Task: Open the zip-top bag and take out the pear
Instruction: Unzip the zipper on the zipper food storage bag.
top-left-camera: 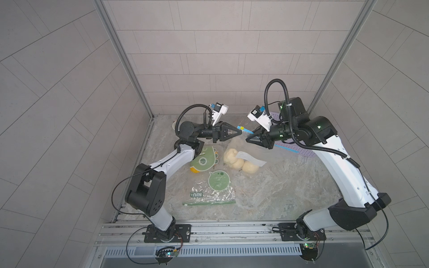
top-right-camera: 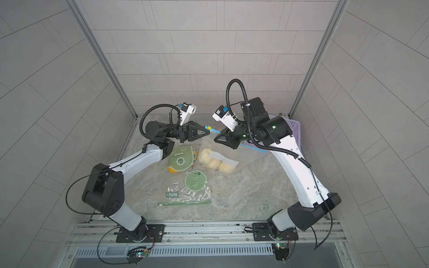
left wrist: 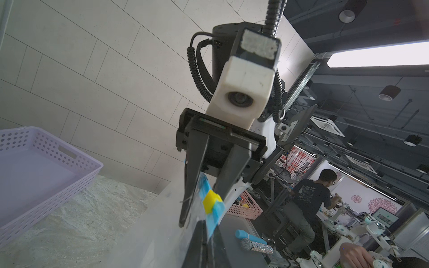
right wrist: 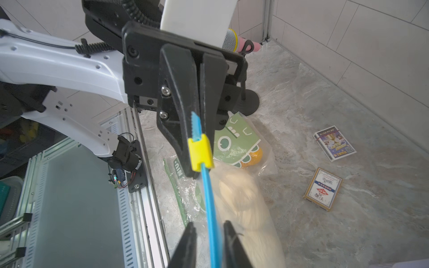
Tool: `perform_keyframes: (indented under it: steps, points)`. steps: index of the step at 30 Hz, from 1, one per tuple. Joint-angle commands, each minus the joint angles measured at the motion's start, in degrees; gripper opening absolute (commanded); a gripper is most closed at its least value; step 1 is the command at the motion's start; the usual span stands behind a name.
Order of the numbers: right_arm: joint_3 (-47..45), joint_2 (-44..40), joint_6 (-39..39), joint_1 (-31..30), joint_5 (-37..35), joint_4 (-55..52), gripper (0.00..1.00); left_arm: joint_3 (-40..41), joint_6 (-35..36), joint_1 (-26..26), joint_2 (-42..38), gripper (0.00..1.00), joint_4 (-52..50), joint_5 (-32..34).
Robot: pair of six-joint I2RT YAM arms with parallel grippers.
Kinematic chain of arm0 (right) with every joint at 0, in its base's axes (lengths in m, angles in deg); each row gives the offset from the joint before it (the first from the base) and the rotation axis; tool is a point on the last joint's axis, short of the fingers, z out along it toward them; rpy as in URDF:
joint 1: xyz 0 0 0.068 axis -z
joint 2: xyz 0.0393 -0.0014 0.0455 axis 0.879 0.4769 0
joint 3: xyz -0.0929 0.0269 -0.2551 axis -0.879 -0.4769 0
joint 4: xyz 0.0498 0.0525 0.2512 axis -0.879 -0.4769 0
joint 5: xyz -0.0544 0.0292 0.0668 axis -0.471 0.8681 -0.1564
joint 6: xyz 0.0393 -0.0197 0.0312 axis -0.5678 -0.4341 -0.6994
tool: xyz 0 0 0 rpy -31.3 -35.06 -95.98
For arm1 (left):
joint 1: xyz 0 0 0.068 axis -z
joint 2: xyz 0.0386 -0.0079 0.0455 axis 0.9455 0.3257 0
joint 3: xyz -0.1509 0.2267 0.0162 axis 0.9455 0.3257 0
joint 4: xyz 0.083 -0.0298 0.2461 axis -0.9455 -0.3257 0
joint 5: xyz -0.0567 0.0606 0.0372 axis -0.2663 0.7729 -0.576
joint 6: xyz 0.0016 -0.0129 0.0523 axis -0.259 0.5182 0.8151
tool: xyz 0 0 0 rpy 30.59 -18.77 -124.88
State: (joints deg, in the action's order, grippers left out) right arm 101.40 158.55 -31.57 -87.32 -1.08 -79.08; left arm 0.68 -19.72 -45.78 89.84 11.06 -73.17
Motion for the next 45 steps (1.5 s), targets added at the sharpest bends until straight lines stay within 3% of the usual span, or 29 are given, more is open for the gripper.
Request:
perform_keyframes:
  steps: [1,6,13,20,25,38,45]
  points:
    - [3.0,-1.29,-0.23,-0.35,2.96,1.87,0.6,-1.68,-0.57,0.28,-0.03,0.0,2.9,0.73]
    - [9.32,1.97,-0.85,-2.23,0.06,0.49,0.59,-2.1,-1.08,0.25,0.59,0.0,2.89,0.26]
    - [11.0,4.17,-1.3,-2.72,-0.92,0.39,0.4,-2.16,-1.19,0.22,0.75,0.0,2.94,0.02]
    - [11.13,4.74,-1.37,-2.76,-1.34,0.43,0.35,-2.1,-1.19,0.28,0.86,0.0,2.94,-0.07]
    - [11.05,5.13,-1.61,-2.74,-0.85,0.69,0.23,-2.11,-1.14,0.23,0.84,0.0,2.94,-0.09]
    - [10.5,4.62,-1.72,-2.61,-2.48,1.05,0.15,-1.81,-1.02,0.28,0.86,0.0,2.94,0.15]
    - [4.62,1.7,-2.29,-1.54,-5.61,3.03,0.15,-3.12,-1.02,0.06,-0.89,0.0,2.94,1.4]
